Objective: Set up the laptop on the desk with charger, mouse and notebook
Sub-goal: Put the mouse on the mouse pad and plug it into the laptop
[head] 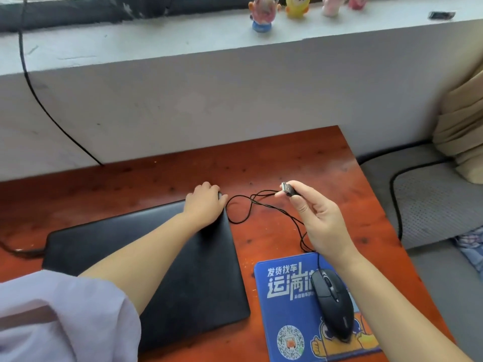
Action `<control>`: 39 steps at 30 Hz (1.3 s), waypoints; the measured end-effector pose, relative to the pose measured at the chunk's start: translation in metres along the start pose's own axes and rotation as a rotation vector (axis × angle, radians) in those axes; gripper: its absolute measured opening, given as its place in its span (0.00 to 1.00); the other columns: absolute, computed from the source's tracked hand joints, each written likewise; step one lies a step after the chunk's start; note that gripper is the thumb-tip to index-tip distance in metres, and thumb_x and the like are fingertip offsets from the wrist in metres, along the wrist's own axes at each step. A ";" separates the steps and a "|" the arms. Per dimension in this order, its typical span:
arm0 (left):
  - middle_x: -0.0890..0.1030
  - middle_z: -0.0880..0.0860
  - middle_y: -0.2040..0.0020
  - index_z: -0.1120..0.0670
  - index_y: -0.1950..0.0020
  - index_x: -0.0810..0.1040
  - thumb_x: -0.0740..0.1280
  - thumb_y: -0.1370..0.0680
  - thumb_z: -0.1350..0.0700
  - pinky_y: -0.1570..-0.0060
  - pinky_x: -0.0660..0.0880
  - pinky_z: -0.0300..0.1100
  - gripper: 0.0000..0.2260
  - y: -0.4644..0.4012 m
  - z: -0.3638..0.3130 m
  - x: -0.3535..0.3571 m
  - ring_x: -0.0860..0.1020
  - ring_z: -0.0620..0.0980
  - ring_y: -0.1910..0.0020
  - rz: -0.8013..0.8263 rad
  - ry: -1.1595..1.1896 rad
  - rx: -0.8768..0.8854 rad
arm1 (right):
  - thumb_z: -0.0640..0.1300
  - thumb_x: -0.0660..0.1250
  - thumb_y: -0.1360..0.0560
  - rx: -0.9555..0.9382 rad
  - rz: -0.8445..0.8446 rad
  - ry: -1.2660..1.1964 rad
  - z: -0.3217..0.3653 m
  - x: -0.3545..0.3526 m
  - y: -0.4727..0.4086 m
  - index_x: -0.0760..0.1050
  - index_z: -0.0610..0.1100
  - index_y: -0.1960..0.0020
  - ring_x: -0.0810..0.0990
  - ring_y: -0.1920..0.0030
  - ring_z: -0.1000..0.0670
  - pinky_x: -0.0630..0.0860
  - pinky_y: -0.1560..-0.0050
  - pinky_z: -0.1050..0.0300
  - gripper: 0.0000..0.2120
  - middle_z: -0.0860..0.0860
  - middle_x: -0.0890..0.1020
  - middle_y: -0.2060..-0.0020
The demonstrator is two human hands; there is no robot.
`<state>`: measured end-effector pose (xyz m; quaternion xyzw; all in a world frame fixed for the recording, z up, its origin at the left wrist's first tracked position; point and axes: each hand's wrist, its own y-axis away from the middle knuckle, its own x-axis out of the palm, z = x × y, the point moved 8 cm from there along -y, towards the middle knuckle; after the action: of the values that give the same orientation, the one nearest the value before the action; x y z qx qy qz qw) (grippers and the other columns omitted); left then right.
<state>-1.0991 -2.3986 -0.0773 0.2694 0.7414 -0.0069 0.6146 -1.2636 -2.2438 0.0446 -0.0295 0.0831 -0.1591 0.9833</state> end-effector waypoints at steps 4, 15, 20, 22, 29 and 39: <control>0.77 0.60 0.46 0.60 0.48 0.74 0.59 0.23 0.43 0.48 0.71 0.53 0.20 -0.013 0.001 0.004 0.74 0.61 0.46 0.003 -0.092 -0.043 | 0.45 0.61 0.24 -0.006 0.016 0.038 -0.013 0.001 -0.007 0.75 0.54 0.43 0.79 0.47 0.58 0.71 0.45 0.70 0.11 0.54 0.82 0.52; 0.72 0.48 0.72 0.52 0.72 0.67 0.60 0.30 0.47 0.72 0.62 0.39 0.14 -0.014 0.009 -0.033 0.72 0.51 0.68 0.099 0.106 -0.053 | 0.49 0.63 0.24 0.044 0.238 0.634 -0.057 0.041 -0.031 0.71 0.57 0.44 0.77 0.49 0.51 0.75 0.51 0.51 0.10 0.58 0.80 0.52; 0.69 0.48 0.75 0.50 0.72 0.66 0.60 0.29 0.47 0.72 0.62 0.40 0.12 0.007 0.012 -0.071 0.68 0.45 0.73 -0.074 0.190 -0.030 | 0.49 0.64 0.25 -0.091 0.311 0.622 -0.040 0.069 -0.036 0.75 0.57 0.47 0.72 0.56 0.54 0.72 0.60 0.54 0.08 0.59 0.81 0.55; 0.68 0.48 0.75 0.50 0.71 0.67 0.60 0.29 0.48 0.72 0.62 0.41 0.12 0.013 0.011 -0.080 0.68 0.46 0.73 -0.090 0.222 -0.013 | 0.50 0.64 0.25 -0.132 0.315 0.622 -0.031 0.078 -0.038 0.75 0.56 0.47 0.70 0.58 0.54 0.71 0.61 0.55 0.07 0.59 0.82 0.55; 0.69 0.48 0.73 0.52 0.69 0.70 0.61 0.28 0.50 0.69 0.64 0.43 0.11 0.022 0.009 -0.087 0.69 0.48 0.70 -0.083 0.259 0.004 | 0.51 0.64 0.25 -0.174 0.298 0.669 -0.014 0.089 -0.045 0.78 0.54 0.46 0.65 0.59 0.56 0.72 0.59 0.54 0.09 0.56 0.81 0.59; 0.69 0.47 0.73 0.53 0.68 0.71 0.61 0.29 0.49 0.69 0.64 0.42 0.11 0.022 0.007 -0.084 0.68 0.47 0.71 -0.075 0.274 0.006 | 0.52 0.63 0.25 -0.236 0.367 0.798 -0.003 0.094 -0.048 0.77 0.55 0.45 0.64 0.57 0.56 0.63 0.63 0.59 0.10 0.56 0.78 0.61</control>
<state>-1.0754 -2.4149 0.0048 0.2418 0.8278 0.0047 0.5063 -1.1911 -2.3190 0.0309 -0.0627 0.4770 0.0294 0.8762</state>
